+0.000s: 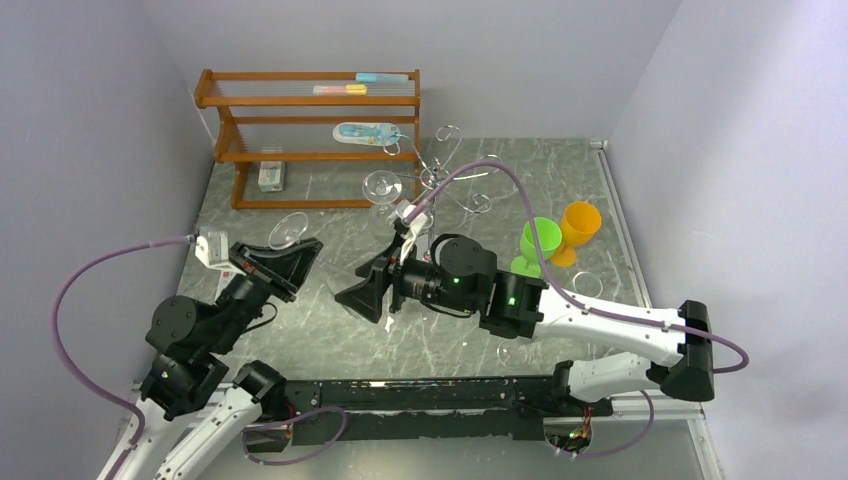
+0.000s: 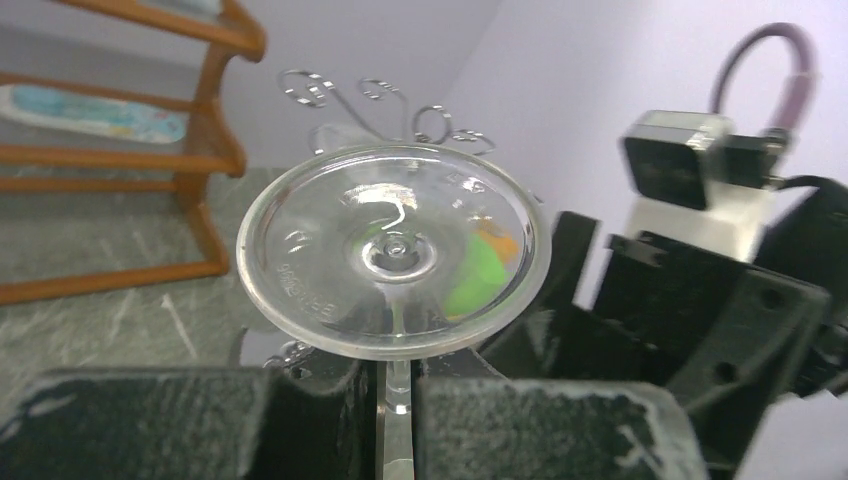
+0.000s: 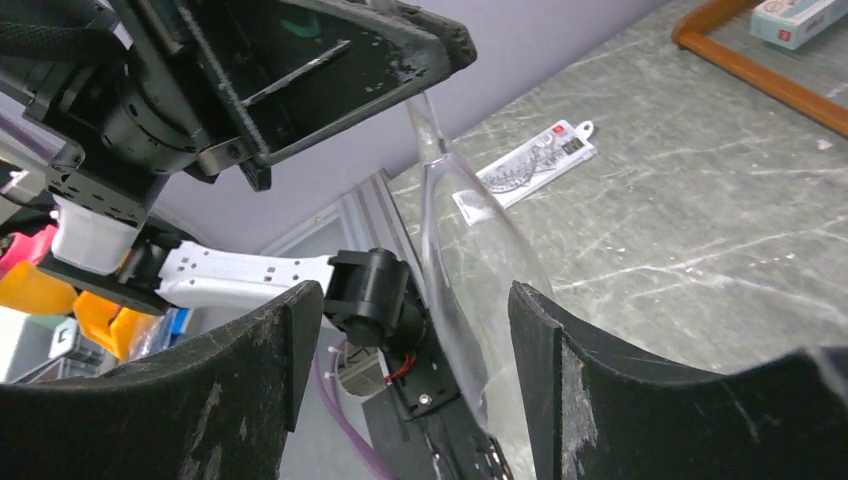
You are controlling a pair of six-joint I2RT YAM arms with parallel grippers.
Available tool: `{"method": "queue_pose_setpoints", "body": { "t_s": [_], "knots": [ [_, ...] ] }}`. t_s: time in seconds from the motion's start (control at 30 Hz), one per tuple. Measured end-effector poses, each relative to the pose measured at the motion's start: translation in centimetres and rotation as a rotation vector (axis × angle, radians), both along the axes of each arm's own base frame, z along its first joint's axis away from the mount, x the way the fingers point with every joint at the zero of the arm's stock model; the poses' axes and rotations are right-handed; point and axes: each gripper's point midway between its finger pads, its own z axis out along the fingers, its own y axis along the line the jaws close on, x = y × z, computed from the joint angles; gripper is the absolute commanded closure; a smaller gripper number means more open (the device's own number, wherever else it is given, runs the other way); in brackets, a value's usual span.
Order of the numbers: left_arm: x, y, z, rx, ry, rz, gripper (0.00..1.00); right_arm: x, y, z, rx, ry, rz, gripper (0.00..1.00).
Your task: Place the wine glass upside down on the wine glass rack
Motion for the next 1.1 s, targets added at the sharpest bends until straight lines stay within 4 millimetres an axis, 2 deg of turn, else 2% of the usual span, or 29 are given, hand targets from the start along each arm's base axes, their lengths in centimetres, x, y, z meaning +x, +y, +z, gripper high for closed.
{"method": "queue_pose_setpoints", "body": {
  "t_s": [0.13,0.3,0.67,0.77,0.97,1.03,1.1],
  "knots": [
    [-1.4,-1.1,1.5,-0.008,-0.059,-0.094,0.95,0.1,1.2,0.2,0.030,0.013,0.009,0.28],
    [-2.5,-2.6,1.9,0.008,-0.088,-0.199,0.95,0.4,2.1,1.3,0.063,0.009,0.009,0.32],
    [-4.0,-4.0,2.8,0.014,-0.149,-0.314,0.95,0.6,2.3,2.8,0.125,-0.013,0.001,0.65],
    [-4.1,-4.3,2.9,0.018,-0.154,-0.332,0.95,0.6,2.3,2.8,0.135,-0.022,0.003,0.69],
    [-4.1,-4.7,3.1,0.019,-0.166,-0.353,0.95,0.4,2.3,3.1,0.144,-0.047,0.013,0.72],
    [-4.3,-4.8,3.2,0.018,-0.173,-0.361,0.95,0.3,2.2,3.2,0.154,-0.054,0.014,0.80],
    [-4.4,-4.9,3.2,0.018,-0.178,-0.371,0.95,0.2,2.1,3.2,0.159,-0.063,0.018,0.93]
  ]
}}
